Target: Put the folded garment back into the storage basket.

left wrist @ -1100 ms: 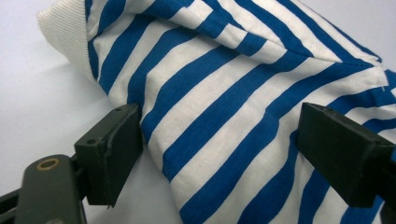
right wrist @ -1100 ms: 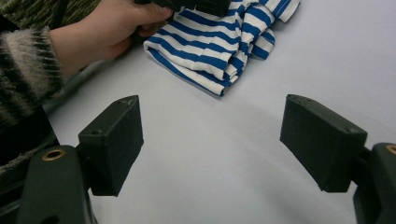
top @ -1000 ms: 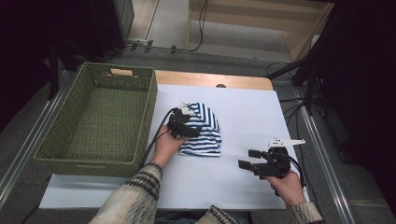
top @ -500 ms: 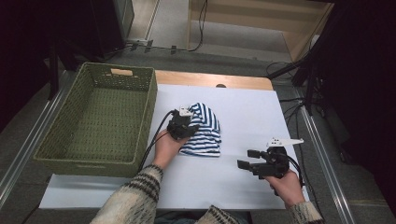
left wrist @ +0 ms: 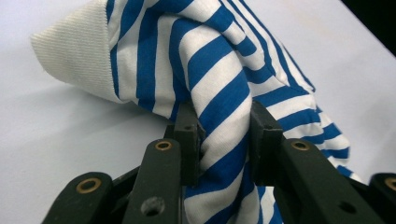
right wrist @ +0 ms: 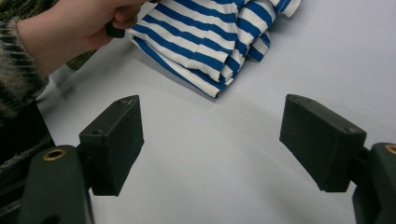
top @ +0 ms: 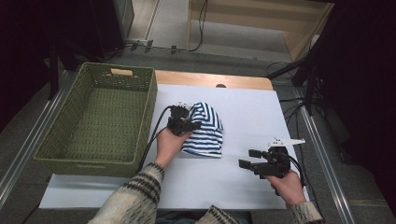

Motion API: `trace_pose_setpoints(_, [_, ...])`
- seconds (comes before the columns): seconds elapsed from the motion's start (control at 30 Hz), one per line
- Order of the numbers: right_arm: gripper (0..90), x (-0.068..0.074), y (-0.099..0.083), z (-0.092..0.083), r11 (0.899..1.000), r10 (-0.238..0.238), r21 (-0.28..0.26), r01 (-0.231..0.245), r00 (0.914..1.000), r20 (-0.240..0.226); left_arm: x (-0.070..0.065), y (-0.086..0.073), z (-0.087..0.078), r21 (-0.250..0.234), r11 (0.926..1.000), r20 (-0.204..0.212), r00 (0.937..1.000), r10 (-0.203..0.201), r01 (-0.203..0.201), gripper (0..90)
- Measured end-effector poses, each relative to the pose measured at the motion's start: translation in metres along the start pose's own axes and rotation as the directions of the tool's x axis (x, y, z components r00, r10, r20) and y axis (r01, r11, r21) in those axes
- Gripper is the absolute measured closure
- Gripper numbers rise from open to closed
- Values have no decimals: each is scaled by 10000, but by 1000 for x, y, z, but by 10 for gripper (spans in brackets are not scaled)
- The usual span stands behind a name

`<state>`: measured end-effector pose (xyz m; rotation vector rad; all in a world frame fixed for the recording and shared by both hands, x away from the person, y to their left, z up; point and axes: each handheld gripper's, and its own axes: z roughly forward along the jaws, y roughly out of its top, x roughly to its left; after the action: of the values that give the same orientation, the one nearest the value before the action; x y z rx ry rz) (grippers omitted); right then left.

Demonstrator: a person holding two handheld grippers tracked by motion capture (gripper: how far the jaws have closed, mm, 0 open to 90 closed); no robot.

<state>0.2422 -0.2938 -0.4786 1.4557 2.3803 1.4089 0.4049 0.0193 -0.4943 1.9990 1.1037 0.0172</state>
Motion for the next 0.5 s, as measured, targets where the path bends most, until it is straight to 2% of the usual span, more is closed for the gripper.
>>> trace_pose_setpoints(0.2, [198, -1, 0, 0, 10000, 17, -11, -17, 10000, -24, -7, 9, -10, -36, 10000, 601, 9982, 26, -24, 706])
trace_pose_setpoints(0.33, [202, -1, 0, 0, 10000, 0, 3, 0, 10000, -33, -14, 11, -17, 47, 9998, 729, 9972, 183, -187, 706])
trace_pose_setpoints(0.43, [204, -1, 1, 1, 10000, -26, 28, 26, 10000, -37, -19, 14, -21, 129, 9999, 916, 9958, 64, -76, 708])
trace_pose_setpoints(0.5, [205, -1, 2, 2, 10000, -71, 52, 71, 10000, -58, -22, 16, -26, 111, 9998, 936, 9955, 170, -181, 708])
